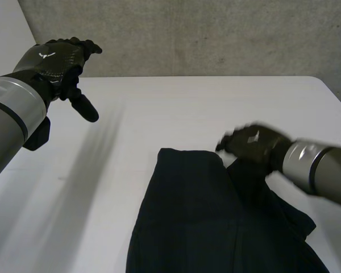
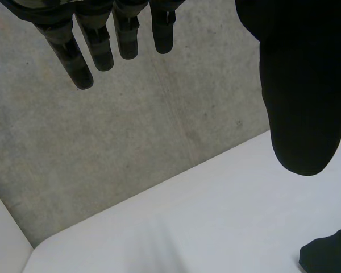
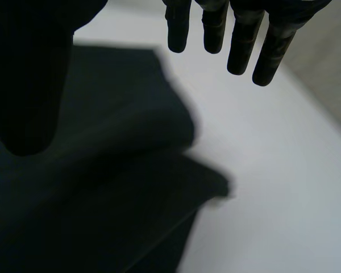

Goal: Fold the shorts.

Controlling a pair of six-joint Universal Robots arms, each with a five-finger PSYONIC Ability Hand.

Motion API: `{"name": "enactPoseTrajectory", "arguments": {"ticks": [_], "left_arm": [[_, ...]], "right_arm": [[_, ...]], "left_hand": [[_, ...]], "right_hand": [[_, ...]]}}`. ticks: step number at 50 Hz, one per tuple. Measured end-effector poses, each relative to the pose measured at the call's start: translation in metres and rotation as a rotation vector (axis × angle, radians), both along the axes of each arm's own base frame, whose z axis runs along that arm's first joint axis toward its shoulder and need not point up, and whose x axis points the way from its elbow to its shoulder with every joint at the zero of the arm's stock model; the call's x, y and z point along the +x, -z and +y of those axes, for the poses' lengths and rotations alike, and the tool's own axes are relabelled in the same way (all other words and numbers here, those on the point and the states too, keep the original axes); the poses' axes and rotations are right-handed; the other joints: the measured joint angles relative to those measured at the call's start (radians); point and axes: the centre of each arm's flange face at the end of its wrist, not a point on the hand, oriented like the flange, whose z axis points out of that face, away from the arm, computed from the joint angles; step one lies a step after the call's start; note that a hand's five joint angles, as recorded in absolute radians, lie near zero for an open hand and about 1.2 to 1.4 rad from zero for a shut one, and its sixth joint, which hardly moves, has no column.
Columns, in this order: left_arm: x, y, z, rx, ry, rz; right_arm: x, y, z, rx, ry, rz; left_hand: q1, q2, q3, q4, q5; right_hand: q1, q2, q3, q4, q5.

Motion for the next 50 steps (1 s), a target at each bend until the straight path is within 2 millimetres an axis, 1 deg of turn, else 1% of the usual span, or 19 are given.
{"name": "enactPoseTrajectory", "arguments": {"ticks": [5, 6, 7, 8, 9, 12, 16, 18, 21, 22, 25, 27, 32, 36, 37, 40, 42, 43, 50], "left_arm": [[-0.001, 0.003, 0.002, 0.006, 0.006, -0.003], [-0.001, 0.003, 0.002, 0.006, 0.006, -0.003], [-0.002, 0.004, 0.003, 0.007, 0.01, -0.003], [-0.003, 0.004, 0.003, 0.007, 0.013, -0.003], [-0.003, 0.004, 0.004, 0.007, 0.015, -0.004], [-0.005, 0.006, 0.005, 0.006, 0.02, -0.004], [-0.006, 0.007, 0.005, 0.005, 0.023, -0.004], [-0.006, 0.007, 0.005, 0.005, 0.023, -0.004], [-0.006, 0.006, 0.005, 0.003, 0.023, -0.003], [-0.006, 0.005, 0.004, -0.001, 0.023, -0.002], [-0.006, 0.003, 0.005, -0.006, 0.022, 0.001], [-0.006, 0.001, 0.005, -0.012, 0.021, 0.004], [-0.005, -0.003, 0.004, -0.026, 0.017, 0.011], [-0.004, -0.004, 0.004, -0.027, 0.017, 0.012], [-0.004, -0.005, 0.003, -0.032, 0.014, 0.014], [-0.004, -0.006, 0.003, -0.034, 0.013, 0.015], [-0.004, -0.006, 0.003, -0.033, 0.013, 0.015], [-0.004, -0.005, 0.003, -0.032, 0.014, 0.014], [-0.006, 0.001, 0.002, -0.015, 0.017, 0.002]], "right_arm": [[0.001, 0.037, 0.01, 0.033, -0.086, 0.11], [0.001, 0.037, 0.01, 0.033, -0.086, 0.11], [0.002, 0.051, 0.008, 0.02, -0.097, 0.122], [0.003, 0.058, 0.007, 0.01, -0.098, 0.124], [0.003, 0.06, 0.006, 0.006, -0.099, 0.124], [0.008, 0.071, -0.002, -0.044, -0.099, 0.108], [0.02, 0.069, -0.01, -0.111, -0.115, 0.07], [0.028, 0.064, -0.012, -0.146, -0.129, 0.047], [0.049, 0.046, -0.021, -0.24, -0.153, -0.021], [0.064, 0.03, -0.029, -0.313, -0.159, -0.082], [0.082, 0.007, -0.04, -0.413, -0.154, -0.171], [0.096, -0.016, -0.051, -0.513, -0.136, -0.264], [0.116, -0.053, -0.076, -0.719, -0.074, -0.451], [0.117, -0.053, -0.076, -0.726, -0.072, -0.457], [0.125, -0.048, -0.079, -0.758, -0.062, -0.491], [0.129, -0.036, -0.073, -0.724, -0.064, -0.476], [0.128, -0.033, -0.07, -0.709, -0.063, -0.467], [0.126, -0.027, -0.066, -0.676, -0.048, -0.448], [0.105, -0.025, -0.055, -0.589, 0.037, -0.388]], "left_hand": [[0.0, 0.0, 0.0, 0.0, 0.0], [0.0, 0.0, 0.0, 0.0, 0.0], [0.0, 0.0, 0.0, 0.0, 0.0], [0.0, 0.0, 0.0, 0.0, 0.0], [0.0, 0.0, 0.0, 0.0, 0.0], [0.0, 0.0, 0.0, 0.0, 0.0], [0.0, 0.0, 0.0, 0.0, 0.0], [0.0, 0.0, 0.0, 0.0, 0.0], [0.0, 0.0, 0.0, 0.0, 0.0], [0.0, 0.0, 0.0, 0.0, 0.0], [0.0, 0.0, 0.0, 0.0, 0.0], [0.0, 0.0, 0.0, 0.0, 0.0], [0.0, 0.0, 0.0, 0.0, 0.0], [0.0, 0.0, 0.0, 0.0, 0.0], [0.0, 0.0, 0.0, 0.0, 0.0], [0.0, 0.0, 0.0, 0.0, 0.0], [0.0, 0.0, 0.0, 0.0, 0.0], [0.0, 0.0, 0.0, 0.0, 0.0], [0.0, 0.0, 0.0, 0.0, 0.0]], "right_hand": [[0.012, 0.011, 0.008, 0.006, 0.007], [0.012, 0.011, 0.008, 0.006, 0.007], [0.09, 0.112, 0.097, 0.079, 0.087], [0.249, 0.284, 0.259, 0.237, 0.232], [0.313, 0.354, 0.325, 0.303, 0.291], [0.726, 0.88, 0.841, 0.822, 0.731], [0.804, 0.983, 0.962, 0.946, 0.889], [0.804, 0.983, 0.965, 0.949, 0.898], [0.804, 0.983, 0.965, 0.95, 0.901], [0.804, 0.983, 0.965, 0.95, 0.901], [0.804, 0.983, 0.965, 0.95, 0.901], [0.805, 0.983, 0.965, 0.95, 0.901], [0.805, 0.983, 0.965, 0.95, 0.914], [0.805, 0.983, 0.965, 0.95, 0.914], [0.688, 0.816, 0.813, 0.793, 0.791], [0.218, 0.302, 0.287, 0.265, 0.296], [0.218, 0.302, 0.287, 0.265, 0.296], [0.04, 0.049, 0.027, 0.009, 0.034], [0.032, 0.024, -0.002, -0.005, 0.01]]}}
